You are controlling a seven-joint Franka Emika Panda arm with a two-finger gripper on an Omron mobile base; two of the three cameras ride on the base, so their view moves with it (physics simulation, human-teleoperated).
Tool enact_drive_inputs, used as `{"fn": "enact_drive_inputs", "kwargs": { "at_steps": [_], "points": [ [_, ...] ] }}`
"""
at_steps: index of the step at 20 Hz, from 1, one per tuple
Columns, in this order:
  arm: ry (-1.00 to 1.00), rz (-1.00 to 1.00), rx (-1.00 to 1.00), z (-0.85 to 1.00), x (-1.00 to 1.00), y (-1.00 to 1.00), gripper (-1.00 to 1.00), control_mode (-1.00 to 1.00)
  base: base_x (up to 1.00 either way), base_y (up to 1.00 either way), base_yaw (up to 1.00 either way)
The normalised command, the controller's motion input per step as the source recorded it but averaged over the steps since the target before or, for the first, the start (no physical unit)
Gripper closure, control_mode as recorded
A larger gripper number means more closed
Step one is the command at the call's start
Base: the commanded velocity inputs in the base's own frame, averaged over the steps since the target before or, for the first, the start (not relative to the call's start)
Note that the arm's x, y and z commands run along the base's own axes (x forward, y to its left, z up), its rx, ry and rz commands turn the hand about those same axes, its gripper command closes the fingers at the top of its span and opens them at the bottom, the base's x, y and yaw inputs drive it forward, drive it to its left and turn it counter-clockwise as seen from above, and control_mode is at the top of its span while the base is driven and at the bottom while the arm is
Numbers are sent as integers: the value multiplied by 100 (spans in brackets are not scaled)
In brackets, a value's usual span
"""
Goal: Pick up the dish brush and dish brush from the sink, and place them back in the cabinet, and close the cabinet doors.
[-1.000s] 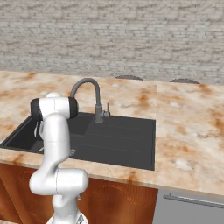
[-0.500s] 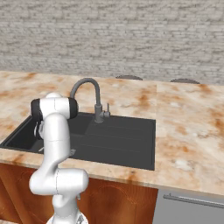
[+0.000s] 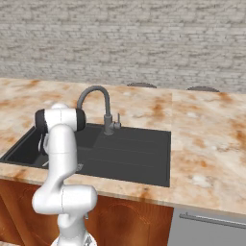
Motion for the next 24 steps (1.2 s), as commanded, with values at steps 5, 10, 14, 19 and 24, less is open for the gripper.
{"fn": "enact_drive_inputs", "kwargs": {
  "at_steps": [5, 10, 14, 19, 24],
  "points": [
    [0, 0, 0, -16, 0, 0, -100, -100, 0, 0, 0],
    [0, 0, 0, -15, 0, 0, 100, -100, 0, 0, 0],
    [0, 0, 0, -1, 0, 0, 100, -100, 0, 0, 0],
    [0, 0, 0, 1, 0, 0, 100, -100, 0, 0, 0],
    [0, 0, 0, 29, 0, 0, 100, -100, 0, 0, 0]
  ]
}}
